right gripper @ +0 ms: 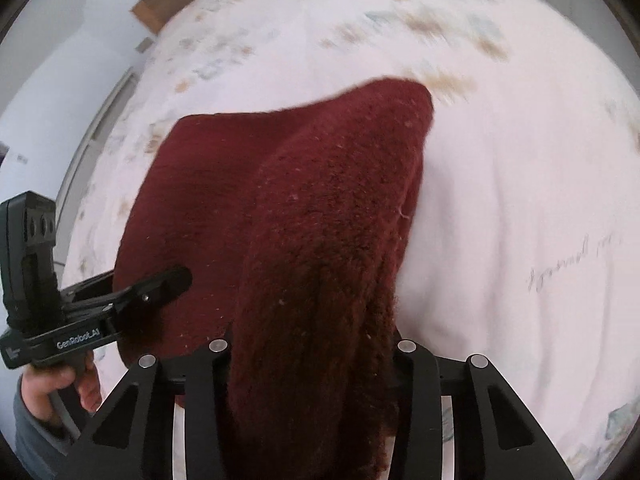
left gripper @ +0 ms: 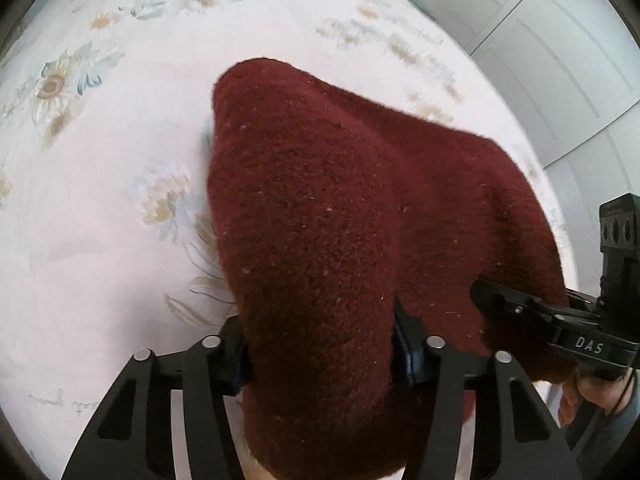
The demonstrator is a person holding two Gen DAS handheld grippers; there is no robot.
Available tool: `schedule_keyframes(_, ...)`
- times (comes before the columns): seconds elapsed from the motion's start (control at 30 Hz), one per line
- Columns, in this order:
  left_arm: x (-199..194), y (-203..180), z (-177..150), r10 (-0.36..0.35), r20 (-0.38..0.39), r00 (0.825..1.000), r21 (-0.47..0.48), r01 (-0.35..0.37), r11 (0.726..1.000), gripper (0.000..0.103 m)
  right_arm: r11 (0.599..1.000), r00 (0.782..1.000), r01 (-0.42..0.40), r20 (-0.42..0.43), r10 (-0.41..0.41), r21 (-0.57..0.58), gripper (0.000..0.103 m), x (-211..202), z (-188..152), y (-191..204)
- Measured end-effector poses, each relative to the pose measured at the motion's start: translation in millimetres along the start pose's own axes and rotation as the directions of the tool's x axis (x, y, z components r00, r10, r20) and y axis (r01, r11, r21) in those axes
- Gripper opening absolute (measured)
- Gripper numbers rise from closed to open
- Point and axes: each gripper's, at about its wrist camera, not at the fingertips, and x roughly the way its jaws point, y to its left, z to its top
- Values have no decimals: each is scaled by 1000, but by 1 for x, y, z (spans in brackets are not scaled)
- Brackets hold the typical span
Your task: Fold small clothes
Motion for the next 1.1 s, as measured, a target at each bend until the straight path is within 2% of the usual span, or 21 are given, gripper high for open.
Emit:
schedule_keyframes(0.17, -59, 19, 0, 13, 84, 996, 40, -17, 999, 48, 997, 999, -18, 38, 21, -76, 42, -12, 10, 54)
schedule_keyframes(0.37, -105, 71, -18, 66, 131, 989, 3, -67, 998, 48, 993, 998, -55, -7, 55, -107, 43, 25, 4, 103)
schedule_keyframes(0.5, -95, 101, -39, 90, 99, 991, -47, -85, 995, 48, 995, 995, -43, -89, 35, -92, 44, 73, -11, 109)
schedule_keyframes(0.57, -81, 120, -54, 90, 66, 994, -86, -84, 993, 49, 995, 995, -16, -98, 6, -96, 48, 87, -20, 107)
schedule_keyframes(0.6, -72, 126, -59, 84, 52, 995, -105, -78, 991, 50, 996, 996, -24, -92, 17, -83, 50, 89, -23, 104)
schedule_keyframes(0.67, -62, 137, -72, 74, 67, 995, -122, -65, 990, 55, 998, 995, -40, -95, 35, -52, 58, 90, -24, 98)
schedule_keyframes(0.83, -60, 135, -76, 88, 83, 993, -115, -78, 990, 67, 998, 995, -16, -97, 10, -60, 68, 85, -21, 93)
schedule_keyframes(0.9, -65, 136, -81, 100, 79, 992, -118, -91, 989, 68, 998, 997, -7, -74, 2, -61, 70, 76, -21, 94)
schedule_keyframes(1.0, -71, 129, -80, 110, 51, 993, -135, -103, 986, 68, 995, 998, 43, -39, -47, -95, 81, 62, -21, 93)
schedule_keyframes(1.1, -84, 129, -75, 130, 44, 991, -159, -121, 980, 68, 986, 996, 88, 2, -89, -142, 83, 45, -23, 99)
